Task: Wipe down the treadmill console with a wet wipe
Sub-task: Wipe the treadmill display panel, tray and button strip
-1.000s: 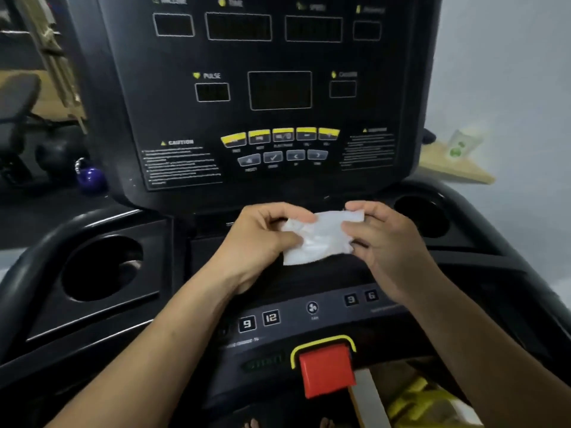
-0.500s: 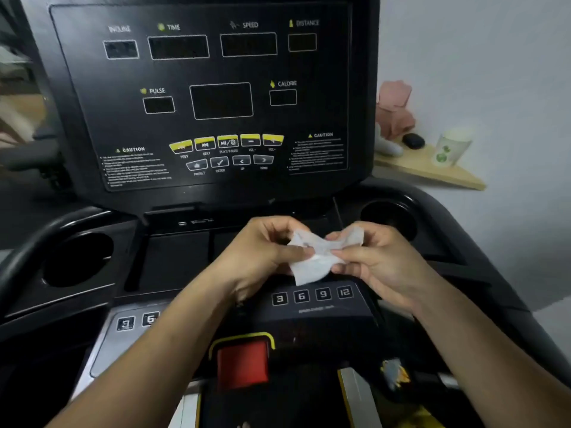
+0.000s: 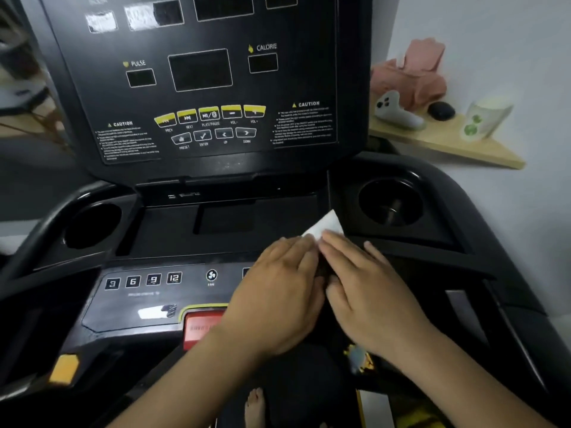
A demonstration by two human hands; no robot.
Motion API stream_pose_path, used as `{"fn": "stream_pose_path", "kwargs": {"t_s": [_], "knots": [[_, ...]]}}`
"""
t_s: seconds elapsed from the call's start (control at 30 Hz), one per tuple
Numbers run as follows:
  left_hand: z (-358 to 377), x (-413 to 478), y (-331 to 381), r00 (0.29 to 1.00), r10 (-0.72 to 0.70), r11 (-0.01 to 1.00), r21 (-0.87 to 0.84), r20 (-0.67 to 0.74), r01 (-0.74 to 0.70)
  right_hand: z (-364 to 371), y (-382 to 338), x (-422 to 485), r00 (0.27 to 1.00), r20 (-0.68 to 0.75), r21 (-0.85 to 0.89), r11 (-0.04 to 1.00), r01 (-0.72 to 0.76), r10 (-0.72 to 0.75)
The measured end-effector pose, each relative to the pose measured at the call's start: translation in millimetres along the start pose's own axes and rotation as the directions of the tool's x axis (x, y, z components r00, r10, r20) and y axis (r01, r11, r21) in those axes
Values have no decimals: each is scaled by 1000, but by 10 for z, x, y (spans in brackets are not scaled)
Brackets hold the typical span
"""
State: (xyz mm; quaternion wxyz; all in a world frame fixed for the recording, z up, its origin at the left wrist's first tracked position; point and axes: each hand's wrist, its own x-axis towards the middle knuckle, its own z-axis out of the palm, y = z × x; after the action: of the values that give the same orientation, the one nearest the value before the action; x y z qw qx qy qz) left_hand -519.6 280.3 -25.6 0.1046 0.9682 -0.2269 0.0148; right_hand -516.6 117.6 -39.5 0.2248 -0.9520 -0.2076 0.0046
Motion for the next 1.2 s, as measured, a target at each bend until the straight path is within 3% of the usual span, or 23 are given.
{"fn": "stream_pose_path", "kwargs": {"t_s": [0.13, 0.23, 0.4, 0.5, 0.6, 0.83, 0.97, 1.1, 1.2], "knots": [[88, 321, -104, 996, -12, 1000, 27, 83, 10, -122, 112, 458, 998, 3, 19, 998, -57, 57], [99, 225, -59, 999, 10, 1000, 28, 34, -11, -174, 140, 494, 995, 2, 17, 995, -101, 101], [130, 200, 33, 999, 20, 997, 79, 27, -22, -108, 198, 402, 977, 170, 24, 991, -132, 126], [137, 370, -23, 995, -18, 990, 139, 95, 5, -107, 259, 750, 986, 126, 123, 985, -125, 109], [152, 252, -56, 997, 21, 971, 235, 76, -38, -59, 280, 727, 996, 79, 123, 991, -52, 43], [89, -135, 51, 964, 217, 976, 54, -151, -211, -7, 49, -242, 997, 40, -2, 998, -59, 59], [236, -146, 53, 971, 201, 973, 141, -130, -182, 24, -43, -410, 975, 87, -2, 979, -204, 204], [224, -148, 44, 985, 144, 974, 187, -98, -124, 58, -87, -290, 994, -12, -60, 992, -111, 111], [203, -288, 35, 986, 122, 973, 212, -111, -97, 69, -80, -323, 992, -34, -29, 992, -122, 121]]}}
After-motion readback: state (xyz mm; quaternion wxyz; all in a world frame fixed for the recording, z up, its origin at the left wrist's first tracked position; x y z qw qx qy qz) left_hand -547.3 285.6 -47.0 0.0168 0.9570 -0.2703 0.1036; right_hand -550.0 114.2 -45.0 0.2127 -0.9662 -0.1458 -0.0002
